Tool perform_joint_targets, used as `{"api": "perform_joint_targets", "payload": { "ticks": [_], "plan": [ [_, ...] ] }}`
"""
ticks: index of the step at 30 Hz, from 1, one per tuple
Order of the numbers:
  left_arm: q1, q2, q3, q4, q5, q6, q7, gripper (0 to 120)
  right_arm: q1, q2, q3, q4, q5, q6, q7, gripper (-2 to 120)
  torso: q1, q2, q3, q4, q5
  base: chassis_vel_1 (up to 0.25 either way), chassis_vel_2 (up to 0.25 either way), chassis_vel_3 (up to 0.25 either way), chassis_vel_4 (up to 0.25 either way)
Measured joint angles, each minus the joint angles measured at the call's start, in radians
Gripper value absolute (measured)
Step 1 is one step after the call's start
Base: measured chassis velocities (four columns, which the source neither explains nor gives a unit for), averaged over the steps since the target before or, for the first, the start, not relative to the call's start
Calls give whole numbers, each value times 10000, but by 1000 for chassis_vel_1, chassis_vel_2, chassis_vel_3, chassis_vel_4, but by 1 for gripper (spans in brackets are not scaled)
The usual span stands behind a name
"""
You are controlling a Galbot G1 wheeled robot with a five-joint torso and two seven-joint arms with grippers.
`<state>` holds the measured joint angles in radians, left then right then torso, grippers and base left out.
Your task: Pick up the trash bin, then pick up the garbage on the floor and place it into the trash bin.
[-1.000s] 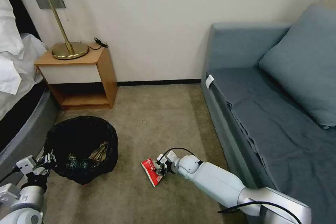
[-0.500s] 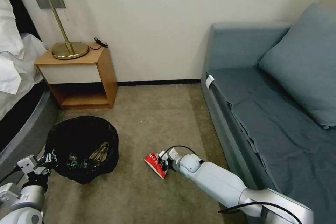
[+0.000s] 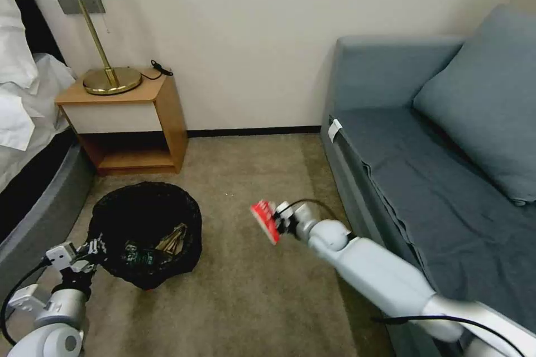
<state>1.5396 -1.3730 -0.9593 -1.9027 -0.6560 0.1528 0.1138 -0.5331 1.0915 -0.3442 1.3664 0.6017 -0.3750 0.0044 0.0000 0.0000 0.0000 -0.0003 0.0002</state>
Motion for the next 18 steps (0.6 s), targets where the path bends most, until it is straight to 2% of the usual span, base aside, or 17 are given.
{"api": "perform_joint_targets", "payload": {
  "ticks": [2,4,6,8,10,13,18],
  "plan": [
    [2,-12,50,0,-13,15,-3,6,77,-109,138,314,171,-53,138,0,0,0,0,1,2,0,0,0,0],
    [2,-60,235,52,62,22,-2,6,437,-424,291,1250,705,-170,402,0,0,0,0,2,-1,0,0,0,0],
    [2,-78,282,59,74,26,2,6,530,-487,290,1459,800,-184,435,0,0,0,0,3,-1,0,0,0,0],
    [8,-168,476,65,104,54,8,6,858,-650,144,2507,1152,-232,578,0,0,0,0,0,1,0,0,0,0],
    [12,-187,506,66,120,56,12,6,911,-660,108,2686,1211,-234,615,0,0,0,0,1,1,0,0,0,0],
    [101,-351,771,46,277,79,22,6,1335,-616,-356,4172,1564,-185,770,0,0,0,0,4,-2,0,0,0,0],
    [158,-469,906,-80,187,161,40,6,1450,-311,-1002,5054,1360,22,808,0,0,1,0,5,-1,0,0,0,0]
  ]
}}
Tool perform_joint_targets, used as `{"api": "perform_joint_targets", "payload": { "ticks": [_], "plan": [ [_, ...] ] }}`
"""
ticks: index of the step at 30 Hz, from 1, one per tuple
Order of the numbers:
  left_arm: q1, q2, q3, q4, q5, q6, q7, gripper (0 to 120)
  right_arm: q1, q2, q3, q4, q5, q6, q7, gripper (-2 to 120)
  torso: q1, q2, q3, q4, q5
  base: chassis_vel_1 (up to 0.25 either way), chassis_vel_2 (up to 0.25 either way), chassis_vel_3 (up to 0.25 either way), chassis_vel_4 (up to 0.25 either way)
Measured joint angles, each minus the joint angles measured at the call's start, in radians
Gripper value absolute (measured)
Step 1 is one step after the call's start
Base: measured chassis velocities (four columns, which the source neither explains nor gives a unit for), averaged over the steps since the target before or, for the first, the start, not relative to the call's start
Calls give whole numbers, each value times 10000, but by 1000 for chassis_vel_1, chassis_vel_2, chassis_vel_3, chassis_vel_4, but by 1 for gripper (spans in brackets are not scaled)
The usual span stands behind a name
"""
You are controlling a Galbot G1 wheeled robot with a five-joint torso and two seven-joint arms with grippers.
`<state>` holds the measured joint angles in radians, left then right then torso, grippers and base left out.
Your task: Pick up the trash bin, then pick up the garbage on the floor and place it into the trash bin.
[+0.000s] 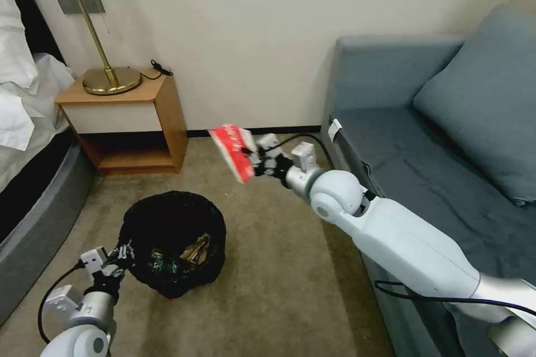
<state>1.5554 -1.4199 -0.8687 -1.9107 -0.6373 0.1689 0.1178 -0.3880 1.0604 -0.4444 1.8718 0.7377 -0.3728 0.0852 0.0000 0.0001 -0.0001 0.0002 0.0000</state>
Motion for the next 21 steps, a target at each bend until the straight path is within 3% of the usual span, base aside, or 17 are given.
{"api": "perform_joint_targets", "payload": {
  "ticks": [8,21],
  "plan": [
    [212,-161,34,-181,-196,99,64,6,-1106,326,-919,87,-1405,331,-361,0,0,0,0,-1,0,0,0,0,0],
    [400,-140,-38,-399,-427,109,140,6,-1920,954,-1598,-647,-2490,504,-620,1,-1,0,0,-2,0,0,0,0,0]
  ]
}}
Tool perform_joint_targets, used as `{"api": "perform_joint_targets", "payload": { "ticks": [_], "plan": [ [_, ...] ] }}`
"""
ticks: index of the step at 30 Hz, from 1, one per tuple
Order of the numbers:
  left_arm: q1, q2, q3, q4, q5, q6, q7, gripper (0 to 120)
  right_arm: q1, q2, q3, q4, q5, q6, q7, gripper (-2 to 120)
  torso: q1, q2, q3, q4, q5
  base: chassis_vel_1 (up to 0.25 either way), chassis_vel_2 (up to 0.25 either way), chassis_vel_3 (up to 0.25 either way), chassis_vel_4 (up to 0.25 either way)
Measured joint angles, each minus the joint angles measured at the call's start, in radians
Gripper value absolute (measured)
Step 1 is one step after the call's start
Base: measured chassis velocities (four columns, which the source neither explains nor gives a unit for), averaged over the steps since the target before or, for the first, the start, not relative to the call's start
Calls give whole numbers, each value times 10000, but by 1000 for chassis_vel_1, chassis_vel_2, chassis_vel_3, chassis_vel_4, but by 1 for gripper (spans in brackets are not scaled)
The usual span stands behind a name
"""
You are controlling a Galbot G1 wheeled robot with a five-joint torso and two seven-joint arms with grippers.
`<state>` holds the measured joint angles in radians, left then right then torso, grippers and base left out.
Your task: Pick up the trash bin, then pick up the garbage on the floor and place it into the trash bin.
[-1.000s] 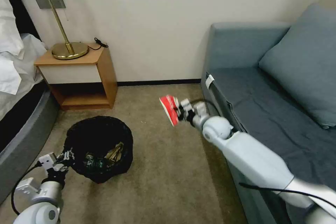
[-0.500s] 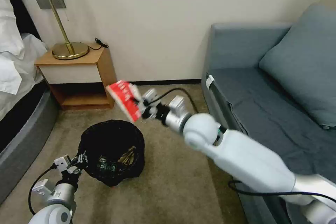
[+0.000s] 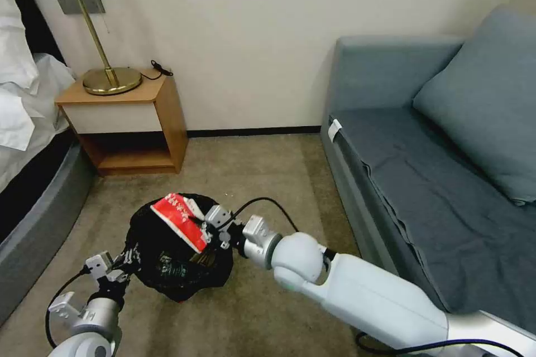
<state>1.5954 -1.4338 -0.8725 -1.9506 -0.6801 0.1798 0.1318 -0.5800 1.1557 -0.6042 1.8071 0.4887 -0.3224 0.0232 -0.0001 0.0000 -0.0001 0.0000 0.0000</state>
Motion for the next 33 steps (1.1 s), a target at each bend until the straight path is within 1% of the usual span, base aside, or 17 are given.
{"api": "perform_joint_targets", "payload": {
  "ticks": [1,3,4,5,7,9,11,13,14,15,18,19,22,23,26,27,33],
  "plan": [
    [3,18,-4,-8,-13,5,0,6,-34,71,-65,-71,-78,0,6,6,0,1,0,1,0,0,0,0,0],
    [4,29,-6,-10,-17,5,0,6,-44,95,-93,-95,-105,0,10,7,0,0,0,1,0,0,0,0,0],
    [4,55,-12,-16,-35,6,0,6,-65,150,-146,-138,-149,-1,18,16,0,0,0,1,0,0,0,0,0],
    [2,72,-20,-17,-51,6,0,6,-67,181,-172,-172,-192,-3,43,19,0,0,0,0,0,0,0,0,0],
    [-7,89,-25,-16,-61,7,0,6,-67,199,-183,-200,-220,-3,50,20,0,0,0,1,-1,0,0,0,0],
    [-52,164,-69,46,-91,8,0,6,-65,218,-194,-274,-288,0,61,33,0,0,0,0,0,0,0,0,0],
    [-57,178,-74,58,-95,9,0,6,-63,218,-194,-282,-298,0,64,37,0,0,0,0,-1,0,0,0,0],
    [-89,225,-83,113,-103,18,0,6,-53,189,-172,-288,-310,2,86,47,0,0,0,1,0,0,0,0,0],
    [-89,225,-83,113,-103,18,0,6,-53,189,-172,-288,-310,2,86,47,0,0,0,1,0,0,0,0,0],
    [-133,258,-85,174,-104,24,0,6,-66,130,-58,-275,-317,44,130,54,0,0,0,2,0,0,0,0,0],
    [-216,340,-83,303,-106,85,-17,6,-261,-64,492,-65,-770,319,390,67,0,-1,0,1,0,0,0,0,0],
    [-216,340,-83,303,-106,85,-17,6,-261,-64,492,-65,-770,319,390,67,0,-1,0,1,0,0,0,0,0],
    [-352,523,-84,560,-182,254,-109,6,-720,-572,1617,470,-1428,645,732,80,0,-1,0,0,0,0,0,0,0],
    [-352,523,-84,560,-182,254,-109,6,-720,-572,1617,470,-1428,645,732,80,0,-1,0,0,0,0,0,0,0],
    [-530,669,-76,1000,-226,354,-155,6,-1376,-1162,2820,1088,-1687,862,880,93,1,-1,0,1,0,0,0,0,0],
    [-592,714,-66,1224,-252,369,-140,6,-1898,-1331,3446,1351,-1820,938,860,99,0,-1,0,0,0,0,0,0,0],
    [-695,728,-53,1709,-257,371,-85,6,-3062,-1781,4432,2125,-1960,1141,1021,100,0,-1,0,-3,-1,0,0,0,0]
  ]
}}
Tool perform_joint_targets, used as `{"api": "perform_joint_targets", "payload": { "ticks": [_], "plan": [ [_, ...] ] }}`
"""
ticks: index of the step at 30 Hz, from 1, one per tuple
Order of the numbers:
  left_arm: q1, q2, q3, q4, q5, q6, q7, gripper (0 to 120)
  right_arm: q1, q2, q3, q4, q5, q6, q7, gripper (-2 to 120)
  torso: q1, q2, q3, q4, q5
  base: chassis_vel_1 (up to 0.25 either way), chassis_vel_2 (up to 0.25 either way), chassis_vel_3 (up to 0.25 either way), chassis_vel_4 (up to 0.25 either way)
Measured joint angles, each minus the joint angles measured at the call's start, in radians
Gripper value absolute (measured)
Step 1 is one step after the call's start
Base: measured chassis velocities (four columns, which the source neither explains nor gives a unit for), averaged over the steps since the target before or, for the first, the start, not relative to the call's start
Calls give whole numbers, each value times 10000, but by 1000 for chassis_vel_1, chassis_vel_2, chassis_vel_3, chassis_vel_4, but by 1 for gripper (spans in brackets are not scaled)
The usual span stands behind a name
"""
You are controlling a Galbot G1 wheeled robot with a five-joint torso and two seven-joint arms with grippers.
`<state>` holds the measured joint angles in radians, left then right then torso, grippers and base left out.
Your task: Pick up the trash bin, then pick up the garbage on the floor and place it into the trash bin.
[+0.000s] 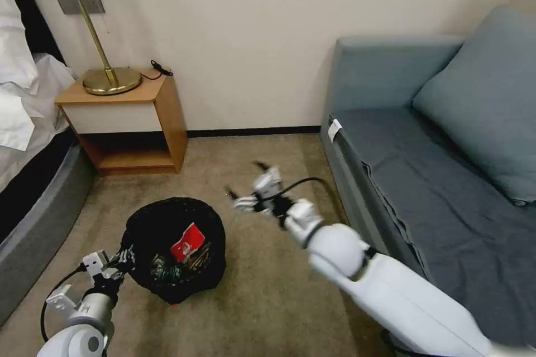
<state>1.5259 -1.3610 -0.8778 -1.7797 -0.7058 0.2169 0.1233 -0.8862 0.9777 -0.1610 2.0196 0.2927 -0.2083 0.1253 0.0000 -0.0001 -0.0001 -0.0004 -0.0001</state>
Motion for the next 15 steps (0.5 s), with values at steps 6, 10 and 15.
{"api": "perform_joint_targets", "payload": {
  "ticks": [6,10,15],
  "plan": [
    [12,-123,-34,327,61,-94,151,6,-604,-307,351,1042,212,-190,700,100,0,0,0,6,9,0,0,0,0],
    [-40,-136,-54,535,186,-138,221,6,-1012,-412,694,1530,546,-429,950,100,-1,1,-2,6,13,0,0,0,0],
    [-23,-140,-61,643,378,-234,352,6,-1607,-580,1403,1925,663,-461,964,100,0,2,-2,6,11,0,0,0,0]
  ]
}}
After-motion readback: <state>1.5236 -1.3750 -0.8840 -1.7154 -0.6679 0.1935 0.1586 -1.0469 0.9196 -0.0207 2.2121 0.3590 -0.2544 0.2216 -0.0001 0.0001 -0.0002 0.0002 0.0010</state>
